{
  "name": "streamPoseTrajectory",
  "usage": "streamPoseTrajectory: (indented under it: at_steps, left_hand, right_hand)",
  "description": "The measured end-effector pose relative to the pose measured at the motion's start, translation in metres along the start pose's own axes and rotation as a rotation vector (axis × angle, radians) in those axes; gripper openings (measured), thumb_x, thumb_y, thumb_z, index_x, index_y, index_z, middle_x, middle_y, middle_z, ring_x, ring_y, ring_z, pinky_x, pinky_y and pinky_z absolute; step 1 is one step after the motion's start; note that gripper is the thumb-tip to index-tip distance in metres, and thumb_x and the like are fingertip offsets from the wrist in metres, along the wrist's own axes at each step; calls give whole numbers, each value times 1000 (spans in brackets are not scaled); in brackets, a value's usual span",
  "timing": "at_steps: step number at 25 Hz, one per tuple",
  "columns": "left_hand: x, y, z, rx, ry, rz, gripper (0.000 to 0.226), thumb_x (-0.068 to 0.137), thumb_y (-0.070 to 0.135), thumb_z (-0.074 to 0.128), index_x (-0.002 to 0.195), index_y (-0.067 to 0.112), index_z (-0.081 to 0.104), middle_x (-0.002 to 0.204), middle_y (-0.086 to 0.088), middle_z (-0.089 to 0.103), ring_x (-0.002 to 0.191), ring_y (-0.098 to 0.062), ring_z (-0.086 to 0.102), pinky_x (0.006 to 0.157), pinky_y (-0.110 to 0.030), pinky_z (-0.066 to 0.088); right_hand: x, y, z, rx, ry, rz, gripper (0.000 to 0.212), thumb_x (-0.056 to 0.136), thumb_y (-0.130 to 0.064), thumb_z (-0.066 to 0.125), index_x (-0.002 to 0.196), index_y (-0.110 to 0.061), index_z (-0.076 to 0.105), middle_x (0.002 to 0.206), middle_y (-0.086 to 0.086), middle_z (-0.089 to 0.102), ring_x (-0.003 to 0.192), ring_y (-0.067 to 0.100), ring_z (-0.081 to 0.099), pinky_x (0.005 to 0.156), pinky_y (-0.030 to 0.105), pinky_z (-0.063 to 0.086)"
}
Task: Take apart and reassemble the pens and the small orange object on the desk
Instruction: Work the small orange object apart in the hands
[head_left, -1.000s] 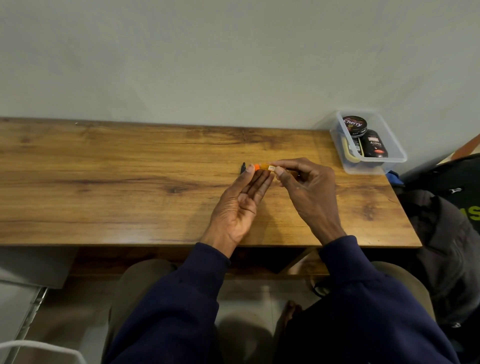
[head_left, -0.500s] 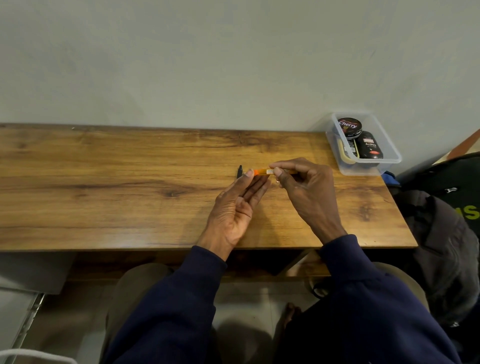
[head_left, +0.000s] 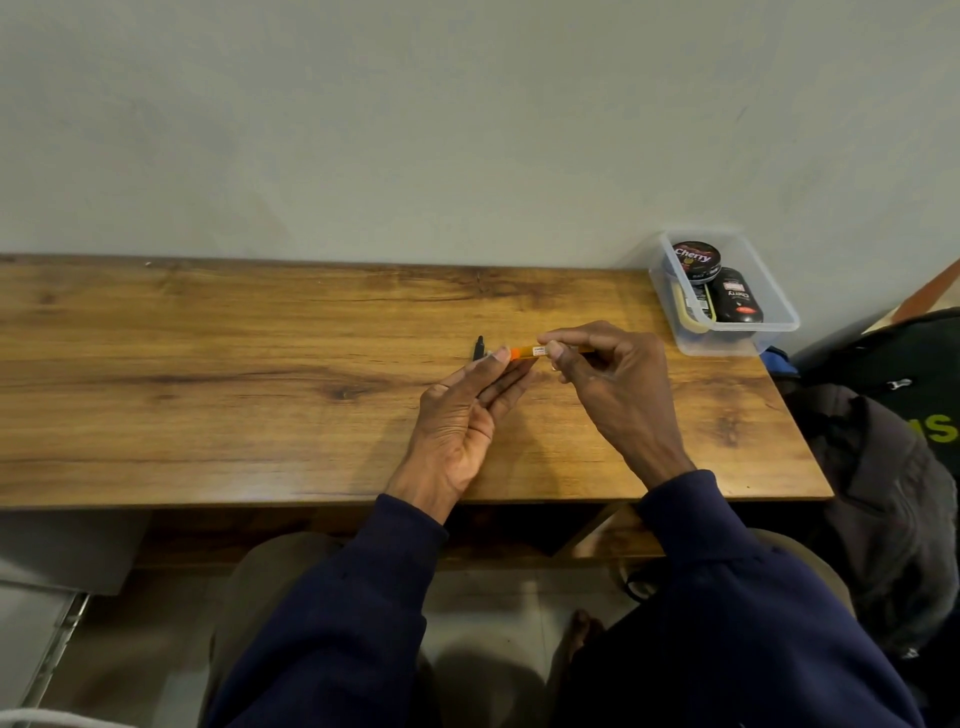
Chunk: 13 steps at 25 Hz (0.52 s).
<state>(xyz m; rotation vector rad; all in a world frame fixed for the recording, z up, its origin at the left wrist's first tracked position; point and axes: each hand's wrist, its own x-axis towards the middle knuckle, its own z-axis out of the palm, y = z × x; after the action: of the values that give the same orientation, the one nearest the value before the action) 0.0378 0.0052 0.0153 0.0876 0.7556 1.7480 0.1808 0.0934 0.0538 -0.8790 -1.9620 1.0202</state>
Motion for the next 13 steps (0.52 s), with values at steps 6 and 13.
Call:
streamPoseTrajectory:
  at_steps: [6,13]
  left_hand:
    - [1,1,-1,32,-5,-18,28,79,1,77,104,-8,71,111,-28,74,104,-33,76,84,-36,64]
    - [-5,-4,4,-70,-59,-34,21,96,18,69,97,1,82,114,-22,76,114,-30,73,95,-38,61]
  right_hand:
    - [5,-4,-4,-21,-61,-1,13,93,-12,74,104,-13,80,90,-2,74,77,18,67,72,42,59]
    - [-5,1,-2,43,-89,45,15,89,-15,78,104,-19,80,96,-9,78,91,6,71,77,23,57]
